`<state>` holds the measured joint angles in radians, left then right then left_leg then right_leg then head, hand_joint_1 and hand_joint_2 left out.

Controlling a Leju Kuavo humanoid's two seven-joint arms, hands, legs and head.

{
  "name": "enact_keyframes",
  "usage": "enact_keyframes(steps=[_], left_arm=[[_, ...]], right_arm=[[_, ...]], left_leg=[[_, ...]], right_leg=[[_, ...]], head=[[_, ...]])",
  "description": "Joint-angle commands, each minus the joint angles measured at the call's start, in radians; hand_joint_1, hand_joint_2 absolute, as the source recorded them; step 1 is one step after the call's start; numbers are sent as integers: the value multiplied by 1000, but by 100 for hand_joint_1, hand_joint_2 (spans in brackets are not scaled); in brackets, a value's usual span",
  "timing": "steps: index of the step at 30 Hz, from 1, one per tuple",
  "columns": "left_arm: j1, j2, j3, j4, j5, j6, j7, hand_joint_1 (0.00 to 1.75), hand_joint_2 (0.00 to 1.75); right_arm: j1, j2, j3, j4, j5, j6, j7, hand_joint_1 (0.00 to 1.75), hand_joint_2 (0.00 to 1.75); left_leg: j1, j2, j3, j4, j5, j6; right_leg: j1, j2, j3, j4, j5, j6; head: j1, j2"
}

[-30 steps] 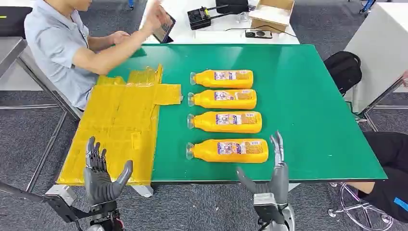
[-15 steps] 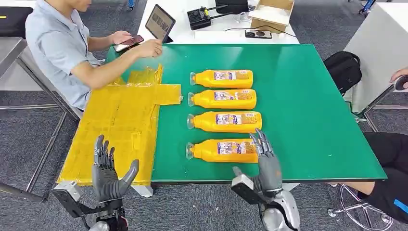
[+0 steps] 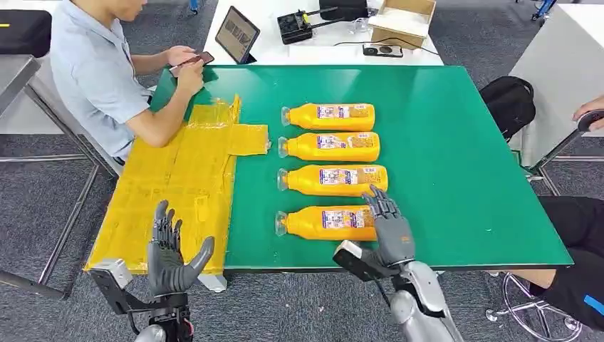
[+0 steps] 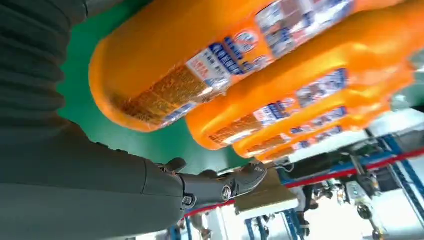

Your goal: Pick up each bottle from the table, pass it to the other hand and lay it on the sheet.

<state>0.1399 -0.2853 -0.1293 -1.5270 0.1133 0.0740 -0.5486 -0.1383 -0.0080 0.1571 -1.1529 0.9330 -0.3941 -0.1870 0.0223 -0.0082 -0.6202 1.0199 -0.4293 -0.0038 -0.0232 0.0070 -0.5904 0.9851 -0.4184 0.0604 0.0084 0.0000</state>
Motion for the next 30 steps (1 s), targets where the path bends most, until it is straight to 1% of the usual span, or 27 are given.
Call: enact_keyframes(steps=[1, 3, 6, 7, 8, 10, 11, 14, 17, 19, 20, 21, 22, 23, 24, 27, 28, 29, 30], left_arm=[[-20, 30, -3, 34, -14, -9, 28, 0, 175], [-18, 30, 0, 32, -14, -9, 31, 0, 175], [-9, 27, 11, 31, -25, -11, 40, 0, 175], [-7, 27, 14, 31, -29, -13, 42, 0, 175], [-6, 30, 14, 30, -33, -15, 44, 0, 175], [-6, 32, 13, 30, -35, -15, 46, 0, 175], [-6, 32, 13, 30, -35, -15, 46, 0, 175], [-6, 32, 13, 30, -35, -15, 46, 0, 175], [-9, 31, 17, 31, -41, -17, 50, 0, 175], [-15, 31, 19, 36, -45, -22, 57, 0, 175], [-17, 31, 19, 37, -45, -23, 58, 0, 175], [-19, 33, 18, 39, -46, -25, 59, 0, 175], [-23, 34, 16, 42, -47, -27, 59, 0, 175], [-26, 35, 16, 45, -47, -27, 59, 0, 175], [-28, 37, 14, 49, -47, -28, 59, 0, 175], [-38, 42, 5, 64, -42, -36, 54, 0, 175], [-38, 41, 4, 65, -42, -37, 54, 0, 175], [-41, 44, 1, 71, -42, -37, 54, 0, 175], [-43, 46, -2, 73, -41, -38, 53, 0, 175]], right_arm=[[-128, -62, 77, 197, 79, 83, 118, 0, 175], [-130, -60, 78, 199, 87, 84, 135, 0, 175], [-131, -65, 94, 197, 135, 76, 179, 0, 175], [-133, -65, 97, 198, 144, 81, 186, 0, 175], [-136, -61, 90, 200, 135, 90, 189, 0, 175], [-138, -58, 85, 203, 119, 108, 185, 0, 175], [-138, -58, 85, 203, 119, 108, 185, 0, 175], [-138, -58, 85, 203, 119, 108, 185, 0, 175], [-147, -62, 87, 225, 103, 139, 179, 0, 175], [-166, -62, 96, 270, 85, 182, 170, 0, 175], [-172, -62, 100, 286, 77, 192, 158, 0, 175], [-175, -61, 101, 293, 72, 195, 153, 61, 175], [-184, -64, 113, 313, 49, 221, 128, 161, 175], [-188, -64, 120, 320, 25, 235, 108, 175, 175], [-188, -63, 120, 323, -3, 245, 91, 175, 175], [-186, -61, 117, 333, -98, 289, 44, 175, 175], [-181, -66, 118, 336, -97, 286, 41, 175, 175], [-186, -70, 129, 359, -101, 294, 39, 175, 175], [-185, -71, 125, 373, -119, 303, 37, 175, 175]], left_leg=[[0, 2, 4, -1, -1, 1], [0, 3, 7, -2, -2, 2], [0, 2, 4, -1, -1, 1], [0, 3, 6, -2, -2, 1], [0, 2, 3, -1, -1, 1], [0, 3, 7, -2, -2, 2], [0, 2, 4, -1, -1, 1], [0, 2, 5, -1, -1, 1], [0, 1, 3, -1, 0, 1], [0, 2, 6, -2, -1, 2], [0, 2, 4, -2, -1, 1], [0, 3, 6, -2, -1, 1], [0, 1, 4, -2, -1, 1], [0, 2, 6, -2, -1, 1], [0, 2, 8, -3, -1, 2], [0, 1, 5, -2, 0, 1], [0, 1, 8, -3, -1, 1], [0, 2, 6, -1, 0, 1], [0, 1, 8, -3, 0, 1]], right_leg=[[0, 1, 3, -1, 0, -2], [1, 1, 6, -2, -1, -4], [0, 1, 3, -1, 0, -2], [0, 2, 5, -2, -1, -3], [0, 1, 2, -1, 0, -2], [0, 1, 6, -2, -1, -3], [0, 1, 4, -1, -1, -2], [1, 1, 5, -1, -1, -3], [0, 1, 2, -1, 0, -2], [1, 1, 6, -2, -1, -3], [0, 1, 4, -1, 0, -2], [1, 1, 5, -2, 0, -3], [1, 0, 4, -2, 0, -2], [0, 1, 5, -2, 0, -3], [1, 1, 7, -3, -1, -4], [1, 0, 5, -2, 0, -2], [1, 0, 7, -3, 0, -3], [1, 0, 5, -2, 0, -2], [1, -1, 7, -3, 0, -3]], head=[[0, 0], [0, 0], [0, 0], [0, 0], [0, 0], [0, 0], [0, 0], [0, 0], [0, 0], [0, 0], [0, 0], [0, 0], [0, 0], [0, 0], [0, 0], [0, 0], [0, 0], [1, 0], [0, 0]])
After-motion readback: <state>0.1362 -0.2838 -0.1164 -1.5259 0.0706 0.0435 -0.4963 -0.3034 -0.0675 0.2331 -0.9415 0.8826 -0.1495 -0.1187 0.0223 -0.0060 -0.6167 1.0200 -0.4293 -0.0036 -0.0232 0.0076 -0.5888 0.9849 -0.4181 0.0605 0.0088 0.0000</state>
